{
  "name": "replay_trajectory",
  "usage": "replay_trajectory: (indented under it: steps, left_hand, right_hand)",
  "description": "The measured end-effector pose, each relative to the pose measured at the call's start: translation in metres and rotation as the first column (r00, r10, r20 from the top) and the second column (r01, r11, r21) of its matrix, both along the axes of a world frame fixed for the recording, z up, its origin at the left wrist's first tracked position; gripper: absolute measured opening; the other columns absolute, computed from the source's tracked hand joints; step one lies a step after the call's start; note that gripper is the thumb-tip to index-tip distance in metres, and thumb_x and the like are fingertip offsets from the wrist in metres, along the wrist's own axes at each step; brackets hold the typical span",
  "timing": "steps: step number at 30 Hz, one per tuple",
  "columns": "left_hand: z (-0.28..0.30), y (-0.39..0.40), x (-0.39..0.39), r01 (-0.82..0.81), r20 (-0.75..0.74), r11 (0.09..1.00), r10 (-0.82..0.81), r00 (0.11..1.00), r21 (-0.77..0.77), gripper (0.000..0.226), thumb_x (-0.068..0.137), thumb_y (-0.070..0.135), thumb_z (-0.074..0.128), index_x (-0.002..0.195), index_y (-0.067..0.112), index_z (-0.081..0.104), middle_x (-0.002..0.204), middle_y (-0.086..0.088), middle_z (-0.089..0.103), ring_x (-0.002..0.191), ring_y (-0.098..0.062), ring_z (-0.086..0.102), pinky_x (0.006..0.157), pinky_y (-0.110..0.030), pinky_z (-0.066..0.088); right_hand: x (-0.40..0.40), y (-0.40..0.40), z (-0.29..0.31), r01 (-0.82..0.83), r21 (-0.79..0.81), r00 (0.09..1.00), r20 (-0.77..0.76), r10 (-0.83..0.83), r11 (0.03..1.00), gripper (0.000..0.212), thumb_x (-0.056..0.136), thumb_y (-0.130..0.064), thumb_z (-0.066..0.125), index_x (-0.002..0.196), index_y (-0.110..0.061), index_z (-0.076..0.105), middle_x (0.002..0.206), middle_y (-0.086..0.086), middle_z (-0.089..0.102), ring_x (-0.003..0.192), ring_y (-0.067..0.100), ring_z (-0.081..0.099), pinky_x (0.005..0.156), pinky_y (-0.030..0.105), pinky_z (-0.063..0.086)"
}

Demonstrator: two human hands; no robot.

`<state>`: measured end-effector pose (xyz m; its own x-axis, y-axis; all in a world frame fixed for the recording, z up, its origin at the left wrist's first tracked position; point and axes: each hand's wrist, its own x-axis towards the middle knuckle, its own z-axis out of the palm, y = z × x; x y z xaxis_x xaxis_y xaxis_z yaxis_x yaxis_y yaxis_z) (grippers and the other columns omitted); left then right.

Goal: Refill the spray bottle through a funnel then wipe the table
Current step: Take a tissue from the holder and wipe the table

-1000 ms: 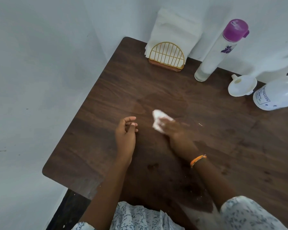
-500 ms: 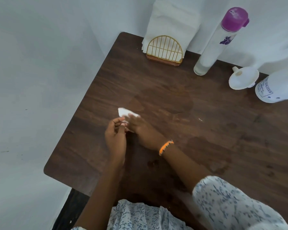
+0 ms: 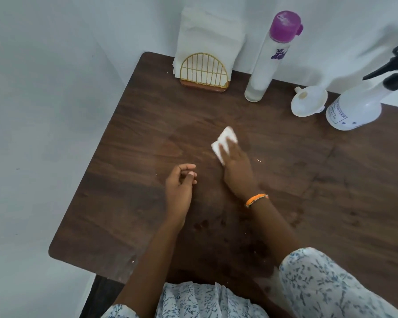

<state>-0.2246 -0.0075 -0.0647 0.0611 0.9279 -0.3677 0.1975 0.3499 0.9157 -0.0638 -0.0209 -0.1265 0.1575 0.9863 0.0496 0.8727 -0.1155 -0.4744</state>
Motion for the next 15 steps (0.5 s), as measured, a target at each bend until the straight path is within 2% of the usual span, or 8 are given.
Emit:
replay_trajectory:
  steps: [2, 5, 7, 8, 10, 11, 13, 15]
  left_hand:
    - [0.003, -0.002, 0.003, 0.019, -0.005, 1.0, -0.019, 1.0, 0.013, 0.028, 0.089, 0.002, 0.051, 0.086, 0.027, 0.062, 0.076, 0.004, 0.062, 0.064, -0.001, 0.057, 0.064, -0.015, 0.046]
    - [0.009, -0.01, 0.009, 0.065, -0.01, 0.997, -0.065, 0.998, 0.042, 0.026, 0.088, 0.001, 0.052, 0.086, 0.025, 0.063, 0.077, 0.005, 0.065, 0.068, 0.0, 0.06, 0.067, -0.018, 0.05]
    - [0.01, -0.018, 0.015, 0.114, -0.018, 0.993, -0.114, 0.993, 0.043, 0.025, 0.088, 0.002, 0.052, 0.087, 0.024, 0.063, 0.076, 0.006, 0.065, 0.067, 0.002, 0.059, 0.066, -0.015, 0.049]
    - [0.01, -0.024, 0.019, 0.138, -0.016, 0.99, -0.138, 0.99, 0.038, 0.025, 0.089, 0.002, 0.052, 0.087, 0.024, 0.063, 0.076, 0.006, 0.064, 0.065, 0.004, 0.058, 0.065, -0.014, 0.048]
    - [0.01, -0.035, 0.028, 0.185, -0.013, 0.982, -0.185, 0.983, 0.026, 0.026, 0.089, 0.001, 0.051, 0.086, 0.023, 0.063, 0.075, 0.005, 0.063, 0.061, 0.003, 0.056, 0.063, -0.013, 0.046]
    - [0.01, -0.041, 0.034, 0.212, -0.008, 0.977, -0.212, 0.977, 0.022, 0.027, 0.089, 0.0, 0.051, 0.086, 0.023, 0.063, 0.075, 0.004, 0.062, 0.06, 0.002, 0.056, 0.063, -0.013, 0.046]
    - [0.012, -0.054, 0.049, 0.286, 0.013, 0.958, -0.286, 0.958, 0.016, 0.027, 0.089, -0.003, 0.05, 0.085, 0.021, 0.062, 0.074, 0.003, 0.06, 0.062, -0.001, 0.055, 0.061, -0.01, 0.044]
    - [0.014, -0.067, 0.067, 0.384, 0.024, 0.923, -0.384, 0.923, 0.011, 0.026, 0.089, -0.003, 0.049, 0.084, 0.02, 0.061, 0.074, 0.002, 0.059, 0.063, -0.005, 0.054, 0.059, -0.008, 0.042]
  right_hand:
    - [-0.025, -0.018, 0.002, -0.123, 0.032, 0.988, -0.09, 0.125, 0.992, 0.046, 0.091, -0.009, 0.033, 0.134, -0.013, 0.049, 0.146, 0.017, 0.037, 0.135, 0.031, 0.034, 0.108, 0.044, 0.032]
    - [-0.043, -0.055, 0.019, -0.284, 0.087, 0.931, -0.212, 0.296, 0.955, 0.036, 0.088, -0.002, 0.048, 0.121, -0.009, 0.061, 0.131, 0.017, 0.054, 0.119, 0.032, 0.053, 0.101, 0.042, 0.042]
    - [-0.031, -0.071, 0.026, -0.294, 0.112, 0.923, -0.224, 0.313, 0.949, 0.035, 0.087, -0.01, 0.043, 0.113, -0.007, 0.066, 0.127, 0.015, 0.058, 0.113, 0.029, 0.057, 0.099, 0.037, 0.044]
    - [-0.021, -0.075, 0.029, -0.22, 0.101, 0.934, -0.265, 0.24, 0.97, 0.037, 0.085, -0.01, 0.041, 0.112, -0.007, 0.067, 0.125, 0.014, 0.06, 0.114, 0.026, 0.057, 0.1, 0.037, 0.043]
    - [0.003, -0.081, 0.036, 0.072, 0.106, 0.919, -0.393, -0.024, 0.992, 0.041, 0.078, 0.005, 0.042, 0.108, -0.004, 0.069, 0.119, 0.013, 0.063, 0.112, 0.023, 0.057, 0.101, 0.034, 0.041]
    - [0.016, -0.085, 0.043, 0.24, 0.12, 0.869, -0.468, -0.158, 0.963, 0.041, 0.077, 0.013, 0.044, 0.107, -0.002, 0.068, 0.116, 0.011, 0.064, 0.109, 0.02, 0.058, 0.1, 0.031, 0.041]
    - [0.041, -0.096, 0.062, 0.502, 0.071, 0.703, -0.614, -0.359, 0.862, 0.042, 0.078, 0.019, 0.046, 0.111, 0.001, 0.065, 0.117, 0.005, 0.06, 0.109, 0.008, 0.055, 0.095, 0.017, 0.042]
    - [0.067, -0.117, 0.076, 0.629, -0.003, 0.579, -0.665, -0.472, 0.777, 0.044, 0.081, 0.019, 0.045, 0.119, 0.002, 0.059, 0.121, -0.001, 0.052, 0.111, 0.001, 0.05, 0.088, 0.002, 0.036]
